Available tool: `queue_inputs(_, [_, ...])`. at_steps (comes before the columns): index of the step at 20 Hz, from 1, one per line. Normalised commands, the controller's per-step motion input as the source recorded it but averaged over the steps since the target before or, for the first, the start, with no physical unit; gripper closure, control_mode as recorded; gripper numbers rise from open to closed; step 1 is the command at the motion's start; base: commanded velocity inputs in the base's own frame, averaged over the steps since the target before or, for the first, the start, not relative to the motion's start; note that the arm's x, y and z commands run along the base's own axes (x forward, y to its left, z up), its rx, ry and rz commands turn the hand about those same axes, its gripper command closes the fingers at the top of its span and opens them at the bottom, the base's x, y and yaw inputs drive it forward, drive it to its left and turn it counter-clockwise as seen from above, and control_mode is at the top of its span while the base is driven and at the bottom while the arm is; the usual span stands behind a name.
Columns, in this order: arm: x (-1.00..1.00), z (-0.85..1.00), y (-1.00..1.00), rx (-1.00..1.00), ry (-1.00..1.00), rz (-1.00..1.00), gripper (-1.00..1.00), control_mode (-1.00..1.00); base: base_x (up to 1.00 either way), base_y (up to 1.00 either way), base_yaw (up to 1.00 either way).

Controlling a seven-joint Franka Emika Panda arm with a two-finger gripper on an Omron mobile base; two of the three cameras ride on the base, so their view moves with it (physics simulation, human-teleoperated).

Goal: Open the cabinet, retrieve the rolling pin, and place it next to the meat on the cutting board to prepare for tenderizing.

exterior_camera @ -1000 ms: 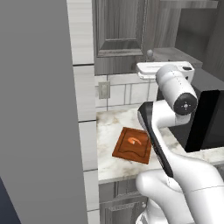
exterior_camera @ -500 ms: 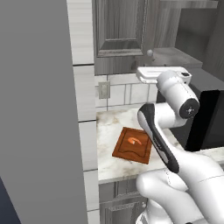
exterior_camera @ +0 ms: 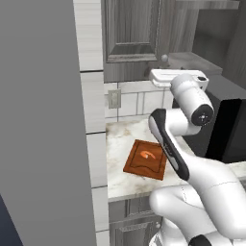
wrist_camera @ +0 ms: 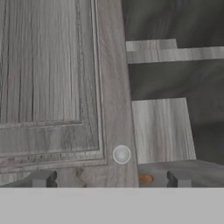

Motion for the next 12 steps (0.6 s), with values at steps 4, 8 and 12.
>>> queue_inputs(4, [0.0, 0.13, -0.1, 0.0, 0.0, -0.09, -1.0, -1.0, 0.0, 0.0, 0.0])
queue_inputs(8, [0.0, 0.15, -0.04, 0.0, 0.0, -0.07, -1.0, -1.0, 0.0, 0.0, 0.0])
queue_inputs(12, [0.02, 0.08, -0.05, 0.0, 0.0, -0.04, -1.0, -1.0, 0.0, 0.0, 0.0])
